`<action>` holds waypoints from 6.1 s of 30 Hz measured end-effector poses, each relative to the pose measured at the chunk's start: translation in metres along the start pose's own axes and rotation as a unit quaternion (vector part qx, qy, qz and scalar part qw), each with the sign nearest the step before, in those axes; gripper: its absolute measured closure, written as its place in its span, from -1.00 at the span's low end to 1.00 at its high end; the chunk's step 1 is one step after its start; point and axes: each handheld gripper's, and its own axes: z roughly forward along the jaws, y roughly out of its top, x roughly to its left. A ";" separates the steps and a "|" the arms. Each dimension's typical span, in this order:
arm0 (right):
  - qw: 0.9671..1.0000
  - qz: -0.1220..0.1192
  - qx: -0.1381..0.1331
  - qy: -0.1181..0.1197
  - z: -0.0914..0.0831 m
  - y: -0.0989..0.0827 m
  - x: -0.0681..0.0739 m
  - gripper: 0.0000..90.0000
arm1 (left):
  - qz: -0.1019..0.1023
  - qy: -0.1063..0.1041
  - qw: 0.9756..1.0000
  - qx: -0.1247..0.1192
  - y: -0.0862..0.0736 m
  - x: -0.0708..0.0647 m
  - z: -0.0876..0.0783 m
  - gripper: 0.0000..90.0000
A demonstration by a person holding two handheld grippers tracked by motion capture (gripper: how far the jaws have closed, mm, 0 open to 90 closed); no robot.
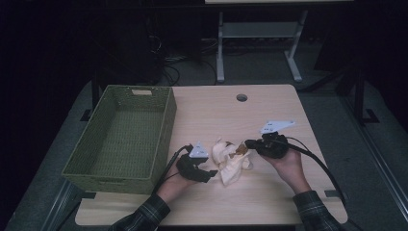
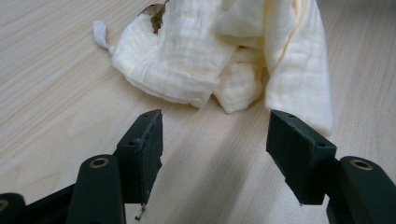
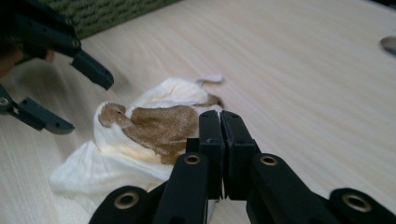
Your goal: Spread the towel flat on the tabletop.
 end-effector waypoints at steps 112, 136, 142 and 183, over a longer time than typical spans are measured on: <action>0.999 0.037 0.024 -0.020 -0.075 -0.100 -0.003 0.52 | -0.010 -0.020 1.000 -0.005 0.050 -0.003 0.020 0.35; 0.999 0.034 0.031 -0.017 -0.068 -0.102 -0.005 0.52 | 0.010 -0.027 0.999 0.038 0.048 -0.010 0.062 0.79; 0.999 0.032 0.030 -0.018 -0.068 -0.103 -0.005 0.52 | 0.005 -0.044 0.998 0.042 0.050 -0.010 0.049 0.85; 0.998 0.043 0.035 -0.028 -0.023 -0.043 -0.053 0.50 | -0.036 -0.001 0.999 0.011 0.036 0.013 -0.004 0.28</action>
